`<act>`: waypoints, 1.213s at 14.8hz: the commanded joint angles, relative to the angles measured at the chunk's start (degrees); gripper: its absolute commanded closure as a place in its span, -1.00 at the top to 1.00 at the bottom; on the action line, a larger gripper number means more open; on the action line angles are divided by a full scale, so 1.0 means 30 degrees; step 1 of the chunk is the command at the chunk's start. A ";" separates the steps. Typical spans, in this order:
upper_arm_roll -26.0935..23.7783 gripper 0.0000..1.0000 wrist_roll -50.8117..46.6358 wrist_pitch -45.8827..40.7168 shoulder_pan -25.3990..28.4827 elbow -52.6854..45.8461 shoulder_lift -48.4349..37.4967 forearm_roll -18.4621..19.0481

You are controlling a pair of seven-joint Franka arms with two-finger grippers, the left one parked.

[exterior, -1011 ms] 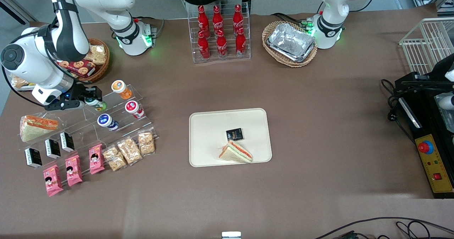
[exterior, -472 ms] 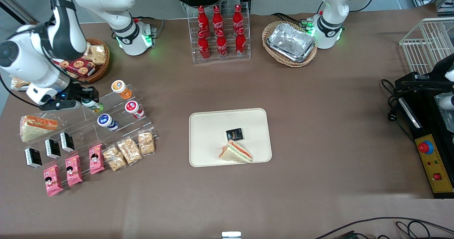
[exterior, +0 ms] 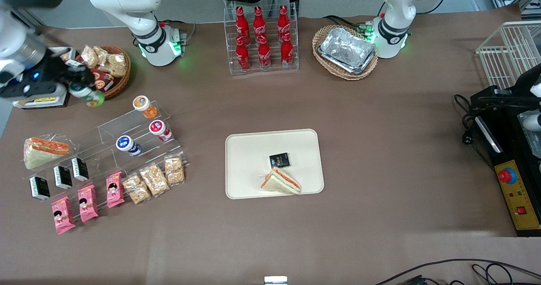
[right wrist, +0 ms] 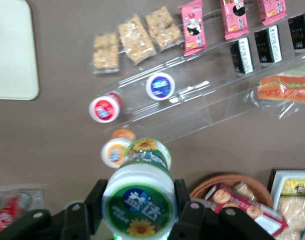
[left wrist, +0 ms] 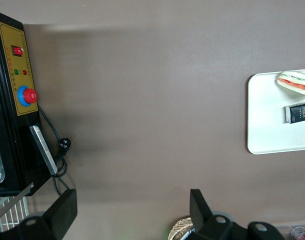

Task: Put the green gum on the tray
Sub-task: 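Carry the green gum bottle over to the white tray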

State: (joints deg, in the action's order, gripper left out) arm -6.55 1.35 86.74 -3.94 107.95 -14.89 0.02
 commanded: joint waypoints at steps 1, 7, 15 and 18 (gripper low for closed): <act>-0.3753 -1.00 -0.5329 -0.1755 0.0112 -0.2379 0.0773 -0.0880; -0.9962 -1.00 -1.5058 0.2655 0.0170 -0.2353 0.4015 -0.2998; -1.1410 -1.00 -2.1802 1.1009 0.3390 -0.1445 1.2658 0.3909; -1.1352 -1.00 -2.3065 1.3239 0.3655 -0.1414 1.5442 0.6311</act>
State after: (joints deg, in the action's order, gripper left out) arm -40.36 -64.05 121.78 6.39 105.39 23.63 12.45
